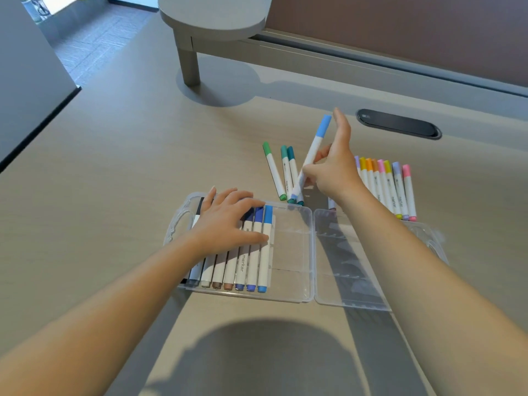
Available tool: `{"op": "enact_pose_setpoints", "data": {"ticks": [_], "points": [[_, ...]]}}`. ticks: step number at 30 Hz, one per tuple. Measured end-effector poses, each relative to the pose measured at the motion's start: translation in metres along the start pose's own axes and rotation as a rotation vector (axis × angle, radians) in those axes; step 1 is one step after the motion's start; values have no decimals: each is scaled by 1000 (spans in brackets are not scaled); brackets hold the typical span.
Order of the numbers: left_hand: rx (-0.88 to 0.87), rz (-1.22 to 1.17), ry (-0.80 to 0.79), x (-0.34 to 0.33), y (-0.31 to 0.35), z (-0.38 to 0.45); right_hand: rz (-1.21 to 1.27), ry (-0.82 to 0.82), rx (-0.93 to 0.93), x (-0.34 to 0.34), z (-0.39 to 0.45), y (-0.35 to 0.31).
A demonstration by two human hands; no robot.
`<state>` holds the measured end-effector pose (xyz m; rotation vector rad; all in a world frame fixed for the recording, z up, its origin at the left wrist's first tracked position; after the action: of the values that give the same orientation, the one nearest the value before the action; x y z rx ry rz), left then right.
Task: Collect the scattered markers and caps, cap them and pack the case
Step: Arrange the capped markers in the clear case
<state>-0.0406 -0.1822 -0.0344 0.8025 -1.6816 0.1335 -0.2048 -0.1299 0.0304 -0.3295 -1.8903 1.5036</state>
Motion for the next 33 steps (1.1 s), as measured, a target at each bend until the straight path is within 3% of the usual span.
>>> {"op": "enact_pose_setpoints", "data": {"ticks": [4,15,22,25,29,33], "points": [[32,-226,133,10,-6,-6,125,-202,-156,-13,-24,13],[113,-161,180,14,-12,-20,145,-372,-291,-37,-49,45],[105,-74,139,10,-6,-22,-19,-305,-201,-36,-48,46],[71,9,93,7,0,-18,-85,-172,-124,-25,-43,44],[0,126,16,-3,11,-11,-367,24,-15,1,-35,44],[0,198,-28,-9,17,-5,-567,-13,-102,11,-33,56]]}}
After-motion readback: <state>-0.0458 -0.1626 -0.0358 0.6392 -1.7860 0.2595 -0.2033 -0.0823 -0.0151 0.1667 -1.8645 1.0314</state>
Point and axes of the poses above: each hand's wrist, its own z-axis towards the middle knuckle, its own x-axis out of the back of the hand, y = z × x, the point moved 5 cm from there along z, towards the middle knuckle, and after that the axes turned 11 degrees about z, right-handed, at the moved point
